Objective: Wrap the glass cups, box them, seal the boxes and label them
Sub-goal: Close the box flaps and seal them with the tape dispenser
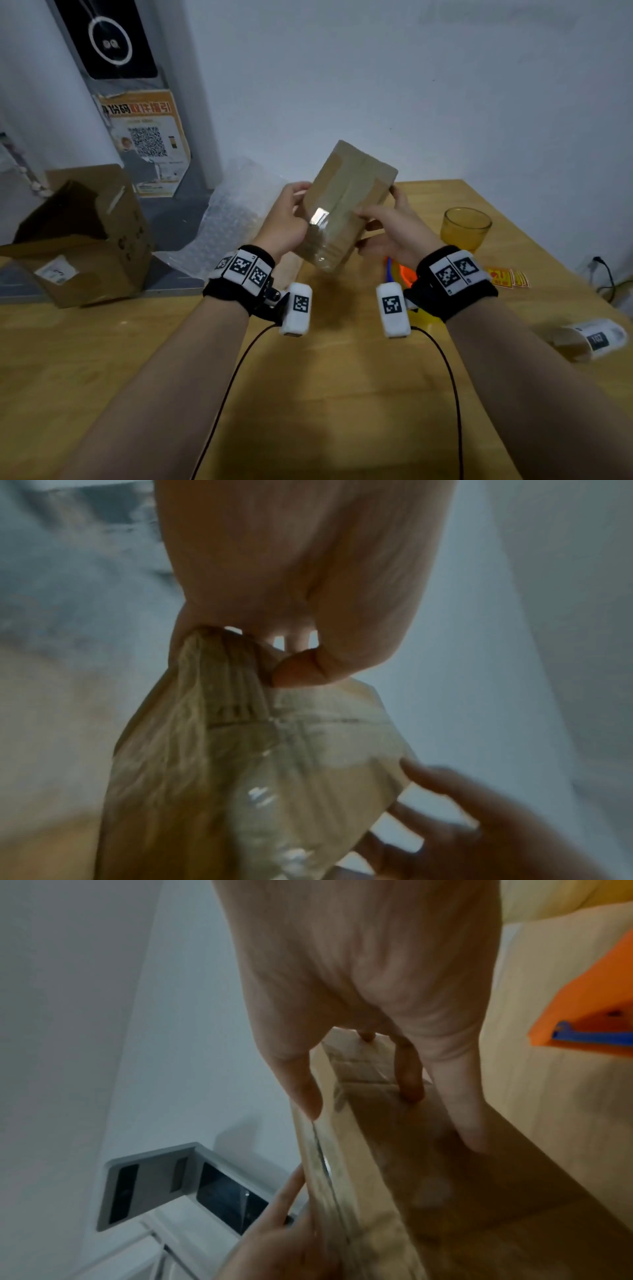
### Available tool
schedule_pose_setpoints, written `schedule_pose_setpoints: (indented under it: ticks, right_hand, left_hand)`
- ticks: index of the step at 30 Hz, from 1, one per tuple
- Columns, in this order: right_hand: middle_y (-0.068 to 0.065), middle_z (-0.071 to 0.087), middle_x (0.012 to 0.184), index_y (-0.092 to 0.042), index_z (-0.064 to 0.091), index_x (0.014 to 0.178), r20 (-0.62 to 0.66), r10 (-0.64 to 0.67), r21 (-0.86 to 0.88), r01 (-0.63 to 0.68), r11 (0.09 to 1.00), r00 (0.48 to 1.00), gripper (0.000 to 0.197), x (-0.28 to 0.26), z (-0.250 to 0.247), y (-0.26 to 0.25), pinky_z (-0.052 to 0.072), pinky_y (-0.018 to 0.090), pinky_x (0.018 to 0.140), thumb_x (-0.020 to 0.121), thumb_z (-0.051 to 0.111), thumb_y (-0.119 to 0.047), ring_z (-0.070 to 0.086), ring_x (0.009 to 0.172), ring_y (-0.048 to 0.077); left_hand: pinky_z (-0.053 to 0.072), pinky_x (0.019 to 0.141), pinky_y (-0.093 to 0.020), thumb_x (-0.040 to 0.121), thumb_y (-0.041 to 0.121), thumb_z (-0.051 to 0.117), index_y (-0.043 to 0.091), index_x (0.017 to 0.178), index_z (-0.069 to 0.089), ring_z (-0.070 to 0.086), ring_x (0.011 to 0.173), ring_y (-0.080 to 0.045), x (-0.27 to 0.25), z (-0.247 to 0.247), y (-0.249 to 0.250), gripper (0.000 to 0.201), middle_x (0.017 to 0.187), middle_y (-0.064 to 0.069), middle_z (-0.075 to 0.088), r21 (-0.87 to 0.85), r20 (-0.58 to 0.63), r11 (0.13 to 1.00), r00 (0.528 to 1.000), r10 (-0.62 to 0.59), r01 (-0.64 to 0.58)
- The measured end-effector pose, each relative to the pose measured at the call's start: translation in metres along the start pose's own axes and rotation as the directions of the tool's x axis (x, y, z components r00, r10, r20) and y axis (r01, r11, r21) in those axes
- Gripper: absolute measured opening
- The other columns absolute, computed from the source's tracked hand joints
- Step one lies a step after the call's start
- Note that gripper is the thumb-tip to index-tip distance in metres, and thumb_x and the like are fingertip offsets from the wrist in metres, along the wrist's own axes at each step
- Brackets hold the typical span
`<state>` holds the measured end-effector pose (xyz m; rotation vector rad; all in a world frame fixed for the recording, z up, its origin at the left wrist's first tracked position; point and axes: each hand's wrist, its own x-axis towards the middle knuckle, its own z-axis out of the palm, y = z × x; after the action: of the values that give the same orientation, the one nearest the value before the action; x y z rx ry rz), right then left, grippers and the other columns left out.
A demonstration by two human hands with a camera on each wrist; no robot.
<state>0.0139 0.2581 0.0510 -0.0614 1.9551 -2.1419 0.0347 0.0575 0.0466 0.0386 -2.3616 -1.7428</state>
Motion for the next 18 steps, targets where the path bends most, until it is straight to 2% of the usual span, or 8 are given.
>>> schedule_pose_setpoints:
  ticks: [3, 4, 6, 8, 12, 14, 16, 18]
  right_hand:
    - [0.02, 0.063, 0.118, -0.043, 0.029, 0.145, 0.05, 0.001, -0.022, 0.0, 1.0, 0.999, 0.075, -0.015, 0.011, -0.004, 0.063, 0.053, 0.077, 0.092, 0.07, -0.009, 0.075, 0.089, 0.046]
    - [0.02, 0.062, 0.118, -0.039, 0.03, 0.144, 0.064, 0.008, -0.03, -0.006, 1.0, 0.998, 0.071, -0.019, 0.015, -0.003, 0.063, 0.054, 0.077, 0.093, 0.067, -0.007, 0.075, 0.088, 0.045]
    - [0.019, 0.06, 0.116, -0.028, 0.037, 0.142, 0.085, 0.038, -0.035, -0.035, 0.999, 0.996, 0.06, -0.026, 0.022, -0.001, 0.062, 0.058, 0.083, 0.093, 0.056, 0.002, 0.072, 0.09, 0.047]
    - [0.019, 0.065, 0.112, -0.021, 0.05, 0.138, 0.108, 0.055, -0.017, -0.053, 0.998, 0.993, 0.053, -0.033, 0.026, 0.002, 0.057, 0.063, 0.09, 0.091, 0.05, 0.003, 0.069, 0.092, 0.047]
    - [0.012, 0.068, 0.119, -0.02, 0.075, 0.114, 0.202, 0.046, -0.337, 0.025, 0.941, 0.978, 0.027, -0.045, 0.035, -0.006, 0.061, 0.054, 0.088, 0.095, 0.058, -0.012, 0.072, 0.087, 0.042]
    - [0.011, 0.073, 0.113, -0.018, 0.075, 0.109, 0.135, 0.004, -0.364, 0.046, 0.93, 0.991, 0.021, -0.045, 0.03, -0.014, 0.065, 0.046, 0.076, 0.099, 0.057, -0.014, 0.076, 0.083, 0.038]
    - [0.009, 0.075, 0.099, -0.017, 0.074, 0.1, -0.016, -0.147, -0.332, 0.133, 0.934, 0.989, 0.021, -0.043, 0.018, -0.025, 0.058, 0.031, 0.057, 0.098, 0.054, -0.013, 0.077, 0.072, 0.028]
    - [0.003, 0.07, 0.087, -0.021, 0.073, 0.093, -0.169, -0.319, -0.366, 0.241, 0.899, 0.932, 0.022, -0.037, 0.003, -0.032, 0.047, 0.025, 0.052, 0.095, 0.054, -0.011, 0.069, 0.066, 0.019]
  left_hand:
    - [0.049, 0.1, -0.038, 0.082, 0.04, 0.078, 0.027, 0.144, 0.04, 0.051, 0.127, -0.019, 0.001, -0.002, 0.016, 0.074, 0.131, 0.005, 0.054, 0.333, -0.021, 0.943, 0.999, 0.026, -0.017]
    - [0.045, 0.104, -0.044, 0.074, 0.058, 0.079, 0.026, 0.145, 0.038, 0.044, 0.129, -0.021, 0.0, 0.0, 0.02, 0.088, 0.132, 0.002, 0.049, 0.463, -0.015, 0.886, 1.0, 0.017, -0.008]
    - [0.038, 0.108, -0.05, 0.062, 0.075, 0.078, 0.027, 0.15, 0.032, 0.034, 0.133, -0.027, -0.006, 0.007, 0.023, 0.109, 0.136, -0.004, 0.037, 0.63, 0.02, 0.777, 1.0, 0.009, -0.019]
    - [0.034, 0.107, -0.05, 0.06, 0.076, 0.08, 0.027, 0.159, 0.016, 0.032, 0.135, -0.032, -0.009, 0.012, 0.019, 0.126, 0.142, -0.009, 0.032, 0.704, 0.062, 0.71, 0.998, -0.023, -0.027]
    - [0.035, 0.111, -0.053, 0.066, 0.048, 0.086, 0.032, 0.163, -0.008, 0.029, 0.141, -0.042, -0.011, 0.012, 0.015, 0.136, 0.152, -0.019, 0.027, 0.717, 0.157, 0.696, 0.981, -0.113, -0.034]
    - [0.039, 0.111, -0.052, 0.062, 0.046, 0.088, 0.036, 0.163, -0.005, 0.033, 0.14, -0.04, -0.013, 0.008, 0.014, 0.138, 0.151, -0.018, 0.029, 0.692, 0.165, 0.721, 0.98, -0.109, -0.036]
    - [0.043, 0.108, -0.05, 0.061, 0.045, 0.091, 0.039, 0.162, -0.001, 0.04, 0.137, -0.037, -0.015, 0.0, 0.014, 0.137, 0.152, -0.015, 0.03, 0.655, 0.162, 0.754, 0.984, -0.074, -0.052]
    - [0.048, 0.1, -0.04, 0.064, 0.038, 0.093, 0.04, 0.162, 0.002, 0.047, 0.127, -0.03, -0.015, -0.01, 0.015, 0.134, 0.152, -0.012, 0.03, 0.621, 0.194, 0.779, 0.98, -0.045, -0.087]
